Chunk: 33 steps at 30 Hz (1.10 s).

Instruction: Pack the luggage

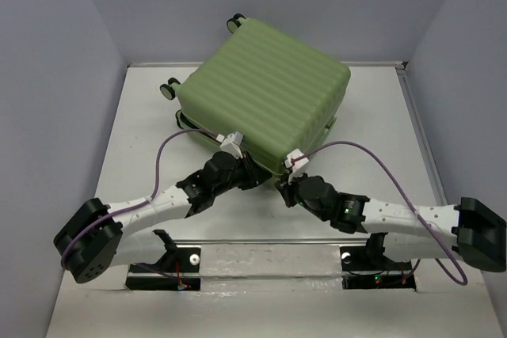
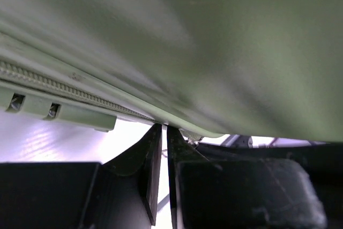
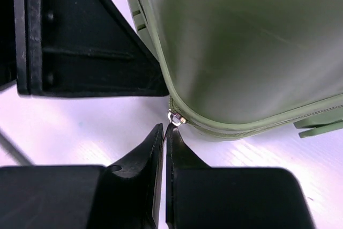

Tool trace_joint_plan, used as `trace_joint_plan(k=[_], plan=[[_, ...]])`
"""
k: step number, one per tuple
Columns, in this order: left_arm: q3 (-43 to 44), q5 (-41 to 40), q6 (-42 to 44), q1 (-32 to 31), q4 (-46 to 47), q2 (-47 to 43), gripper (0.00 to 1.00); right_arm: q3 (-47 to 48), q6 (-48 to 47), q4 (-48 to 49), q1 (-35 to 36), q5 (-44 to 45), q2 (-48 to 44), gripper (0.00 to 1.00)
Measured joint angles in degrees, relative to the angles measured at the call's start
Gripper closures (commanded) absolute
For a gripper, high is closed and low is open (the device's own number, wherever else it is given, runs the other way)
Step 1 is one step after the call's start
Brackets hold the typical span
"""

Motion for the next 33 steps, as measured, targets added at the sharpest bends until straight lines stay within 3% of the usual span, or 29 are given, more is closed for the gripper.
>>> trace_joint_plan(k=[4, 5, 7, 8, 11, 15, 20, 25, 33], plan=[[3.21, -0.68, 1.14, -0.26, -1.36, 3.26, 0.81, 6.34, 1.73, -3.04, 3.13, 10.78, 8.31, 0.93], [4.17, -1.14, 2.01, -0.24, -2.6, 3.58, 0.76, 7.02, 2.56, -3.06, 3.37, 12.57, 9.4, 0.93], [5.27, -2.1, 3.74, -0.15, -5.33, 2.95, 0.62, 8.15, 4.61, -2.64, 4.13, 15.98, 11.34, 0.93], [5.68, -2.78, 4.66, -0.15, -7.67, 2.14, 0.41, 8.5, 5.53, -2.36, 4.61, 16.94, 12.11, 0.93], [5.75, -3.26, 7.39, 0.85, -14.64, -3.98, 0.17, 8.63, 8.7, -0.66, 5.81, 17.77, 13.29, 0.93], [9.55, -1.49, 10.73, 8.81, -25.16, -19.23, 0.06, 8.66, 11.37, 0.48, 7.06, 17.33, 13.44, 0.93], [20.02, 1.92, 15.5, 27.82, -30.62, -23.23, 0.03, 8.66, 13.42, 0.55, 7.23, 16.55, 13.42, 0.93], [28.22, 9.38, 16.7, 43.91, -28.83, -11.61, 0.02, 8.66, 14.03, 0.48, 7.23, 15.91, 13.27, 0.93], [35.8, 17.2, 12.59, 52.74, -25.57, 13.53, 0.01, 8.66, 14.01, 0.48, 7.23, 13.75, 13.07, 0.93]])
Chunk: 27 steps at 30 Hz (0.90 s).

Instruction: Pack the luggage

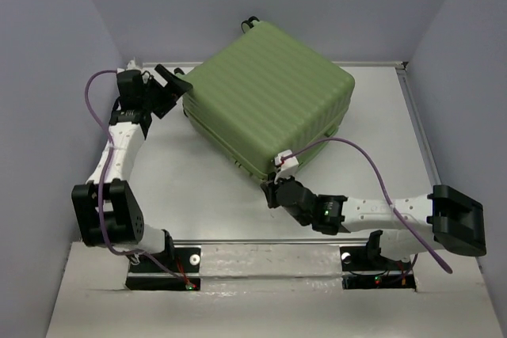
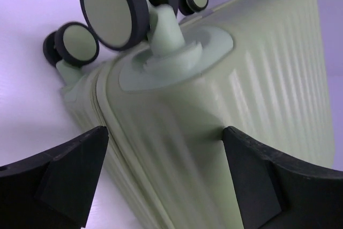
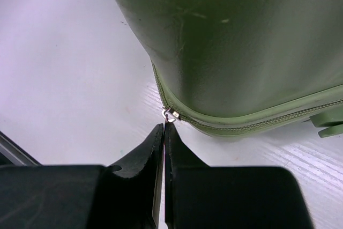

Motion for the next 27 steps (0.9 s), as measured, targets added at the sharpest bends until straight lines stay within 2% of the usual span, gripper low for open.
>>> trace_joint_plan(k=[5, 15, 17, 22, 23, 26, 27], plan=[[6.95, 2.16, -3.19, 0.85, 4.17, 7.04, 0.01, 0.0, 0.0, 0.0, -0.04, -0.98, -0.15, 0.93], [13.62, 3.98, -8.87, 0.83, 9.51, 17.53, 0.04, -1.05, 0.48, -0.15, 0.46, -2.14, -2.51, 0.93], [14.53, 3.96, -9.6, 0.83, 9.86, 19.19, 0.08, -1.51, 0.66, -0.26, 0.66, -2.14, -3.37, 0.93], [14.86, 4.02, -11.58, 0.85, 11.45, 20.31, 0.27, -2.16, 1.11, -0.39, 0.68, -2.43, -4.61, 0.93], [14.84, 4.07, -12.07, 0.85, 11.98, 20.37, 0.34, -2.23, 1.2, -0.42, 0.7, -2.47, -4.72, 0.92], [14.36, 3.85, -13.0, 0.87, 12.98, 20.41, 0.44, -2.25, 1.7, -0.9, 0.72, -2.89, -5.31, 0.67], [14.12, 3.8, -13.35, 0.98, 13.57, 20.48, 0.56, -2.25, 2.27, -1.31, 1.05, -3.74, -5.79, 0.54]])
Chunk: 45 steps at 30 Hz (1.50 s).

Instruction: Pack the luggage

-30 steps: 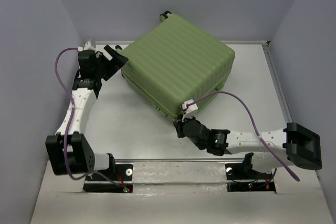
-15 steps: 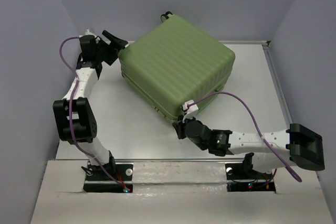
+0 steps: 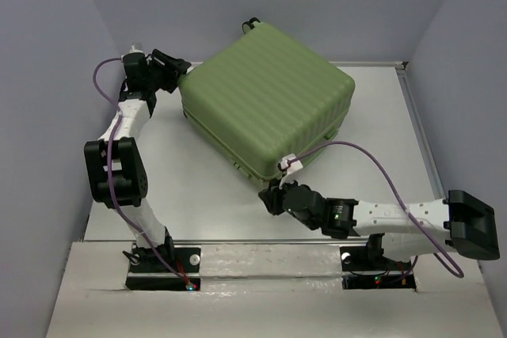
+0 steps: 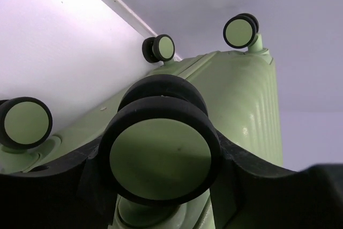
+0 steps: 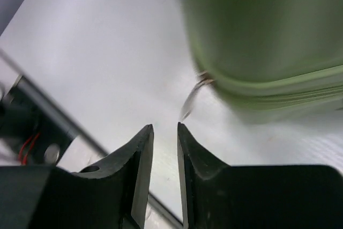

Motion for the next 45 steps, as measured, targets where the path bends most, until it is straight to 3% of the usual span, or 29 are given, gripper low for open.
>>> trace_joint_plan(k=[4, 10, 13, 25, 29, 33, 35, 40, 45], plan=[[-0.63, -0.13, -0.66, -0.02, 1.99, 0.13, 0.94, -0.04, 2.23, -2.62, 2.71, -3.28, -2.01, 0.23], [-4.35, -0.94, -0.46, 0.04, 7.32, -0.59, 0.94, -0.07, 5.05, -9.05, 2.05, -4.04, -7.82, 0.19], [-11.56, -3.04, -0.11, 0.37, 12.5, -4.87, 0.94, -0.04, 4.96, -11.17, -1.42, -5.81, -11.82, 0.2], [-46.93, -15.26, -1.38, 3.91, 24.26, -37.75, 0.94, 6.05, -1.66, -24.22, -20.94, -21.81, -12.59, 0.3], [-56.48, -16.76, -1.44, 3.26, 20.68, -53.59, 0.94, 8.15, -5.55, -25.31, -29.83, -24.76, -10.34, 0.21], [-60.61, -18.1, -1.38, 0.11, 12.13, -67.08, 0.94, 9.35, -9.35, -24.39, -34.38, -25.09, -8.59, 0.17], [-60.65, -18.75, -1.14, -0.39, 8.31, -70.93, 0.94, 7.48, -10.08, -23.43, -34.67, -26.25, -10.69, 0.23], [-60.65, -18.75, -1.57, -1.18, 5.55, -72.24, 0.94, -2.51, -8.72, -20.7, -32.98, -32.24, -21.24, 0.4], [-60.65, -18.71, -1.66, -1.18, 5.53, -72.26, 0.94, -4.52, -9.01, -19.93, -32.68, -29.57, -21.53, 0.39]])
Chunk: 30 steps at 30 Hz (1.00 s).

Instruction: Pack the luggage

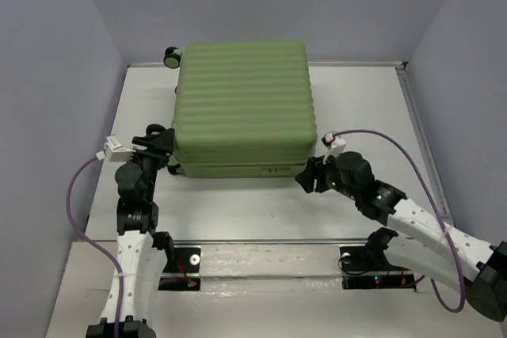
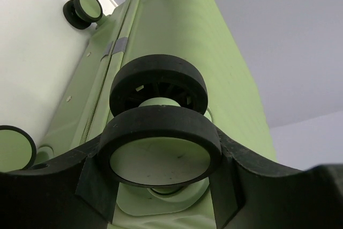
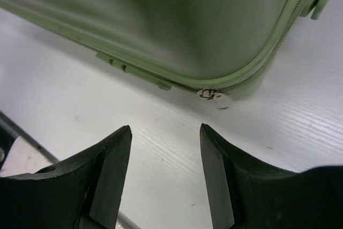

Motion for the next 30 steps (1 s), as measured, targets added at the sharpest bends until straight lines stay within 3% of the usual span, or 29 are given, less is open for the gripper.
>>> trace_joint_plan(k=[4, 15, 21, 27, 28, 30], plan=[[0.02, 0.04, 0.04, 0.0, -0.2, -0.07, 0.94, 0.15, -2.12, 2.14, -0.11, 3.41, 4.83, 0.31], [0.09, 0.55, 0.11, 0.0, -1.09, -0.76, 0.94, 0.61, -6.64, 7.58, -3.04, 5.42, 10.03, 0.36], [0.31, 1.03, 0.13, 0.0, -2.29, -1.66, 0.94, 0.72, -8.76, 8.74, -3.48, 5.68, 12.22, 0.51], [0.33, 2.16, 0.04, -0.04, -2.95, -2.27, 0.94, -0.61, -9.55, 10.56, -3.48, 6.27, 12.11, 0.79], [0.33, 2.34, 0.02, -0.04, -2.99, -2.29, 0.94, -1.03, -9.55, 11.19, -3.5, 6.32, 12.07, 0.88], [0.33, 2.75, 0.02, -0.09, -3.06, -2.34, 0.94, -1.95, -9.46, 12.85, -3.5, 6.43, 11.85, 0.93]])
